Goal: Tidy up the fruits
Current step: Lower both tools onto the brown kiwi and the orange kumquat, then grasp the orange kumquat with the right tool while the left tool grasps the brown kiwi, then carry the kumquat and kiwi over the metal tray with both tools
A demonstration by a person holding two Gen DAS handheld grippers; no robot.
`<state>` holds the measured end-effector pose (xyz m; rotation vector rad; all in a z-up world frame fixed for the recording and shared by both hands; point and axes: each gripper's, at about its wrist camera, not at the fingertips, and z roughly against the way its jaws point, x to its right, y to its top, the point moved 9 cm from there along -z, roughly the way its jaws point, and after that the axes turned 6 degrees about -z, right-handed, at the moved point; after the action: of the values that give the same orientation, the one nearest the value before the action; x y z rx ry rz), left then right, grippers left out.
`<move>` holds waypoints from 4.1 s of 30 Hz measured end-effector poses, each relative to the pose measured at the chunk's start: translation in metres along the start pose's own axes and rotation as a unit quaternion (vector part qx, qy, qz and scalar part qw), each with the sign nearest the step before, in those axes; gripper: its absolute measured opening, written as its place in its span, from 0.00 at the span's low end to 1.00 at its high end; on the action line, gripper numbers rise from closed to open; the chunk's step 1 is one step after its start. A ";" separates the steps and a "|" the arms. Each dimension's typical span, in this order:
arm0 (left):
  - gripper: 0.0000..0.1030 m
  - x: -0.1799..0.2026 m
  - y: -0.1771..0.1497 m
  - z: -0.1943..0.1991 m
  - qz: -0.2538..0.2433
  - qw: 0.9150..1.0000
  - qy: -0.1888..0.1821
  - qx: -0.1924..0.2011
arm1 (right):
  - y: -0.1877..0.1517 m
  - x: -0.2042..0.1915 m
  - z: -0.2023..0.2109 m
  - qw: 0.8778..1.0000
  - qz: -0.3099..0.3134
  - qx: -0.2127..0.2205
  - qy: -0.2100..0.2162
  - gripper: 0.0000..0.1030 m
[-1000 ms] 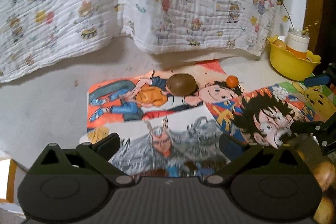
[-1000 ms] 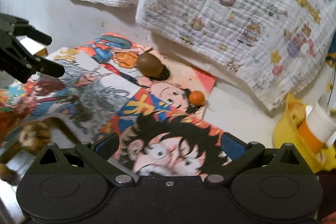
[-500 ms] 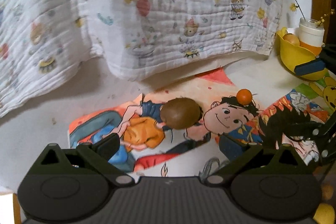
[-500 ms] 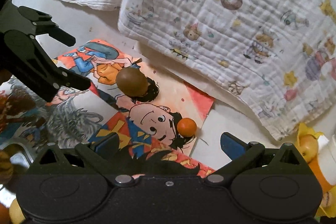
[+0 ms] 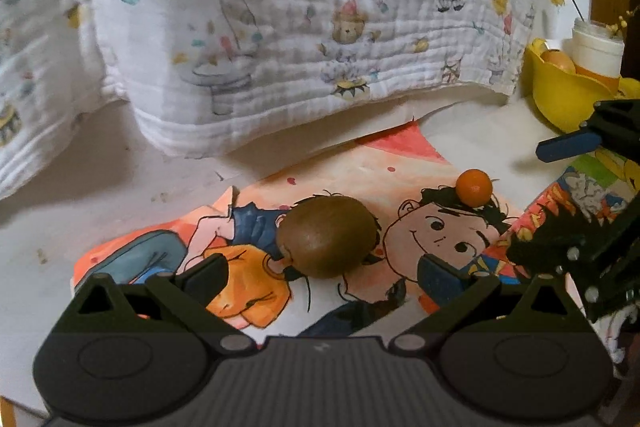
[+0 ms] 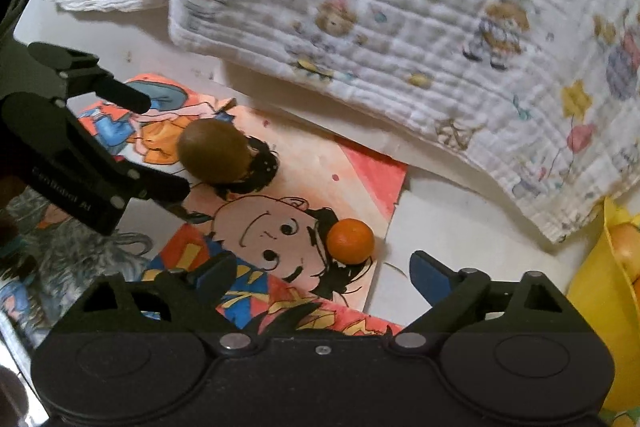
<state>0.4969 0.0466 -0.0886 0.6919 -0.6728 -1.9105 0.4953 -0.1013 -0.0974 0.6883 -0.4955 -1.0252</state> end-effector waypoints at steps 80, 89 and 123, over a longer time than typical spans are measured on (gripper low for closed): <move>0.67 0.103 -0.018 0.096 0.023 0.993 -0.114 0.018 | -0.075 -0.008 0.122 0.999 -0.041 0.027 0.022 0.34; 0.67 0.128 -0.034 0.122 0.015 0.991 -0.129 0.014 | -0.121 -0.001 0.159 0.998 -0.066 0.007 0.012 0.34; 0.67 0.206 -0.031 0.125 -0.155 0.974 -0.165 0.000 | -0.159 0.010 0.173 1.000 -0.019 -0.013 0.014 0.34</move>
<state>0.3117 -0.1088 -0.0621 0.5028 -0.8061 -2.3451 0.2893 -0.2141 -0.0924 0.6903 -0.4457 -1.0542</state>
